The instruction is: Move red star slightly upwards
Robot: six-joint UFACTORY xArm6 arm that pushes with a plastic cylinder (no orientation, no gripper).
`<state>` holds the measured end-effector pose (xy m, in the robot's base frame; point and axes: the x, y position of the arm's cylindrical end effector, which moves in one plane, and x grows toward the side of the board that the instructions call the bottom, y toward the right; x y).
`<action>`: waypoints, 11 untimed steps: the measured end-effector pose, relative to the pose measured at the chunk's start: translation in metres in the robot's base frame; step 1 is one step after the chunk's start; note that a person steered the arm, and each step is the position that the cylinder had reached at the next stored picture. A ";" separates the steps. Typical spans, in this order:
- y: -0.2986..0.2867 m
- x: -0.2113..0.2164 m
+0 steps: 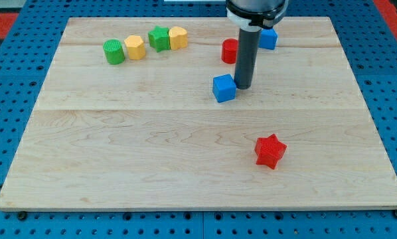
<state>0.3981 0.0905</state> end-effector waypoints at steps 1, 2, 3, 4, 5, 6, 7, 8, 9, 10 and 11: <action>0.025 0.060; -0.058 0.051; -0.029 0.019; -0.020 -0.003; 0.038 0.030; 0.101 0.103; 0.064 0.182; 0.013 0.182; 0.024 0.134; 0.052 0.103; 0.052 0.080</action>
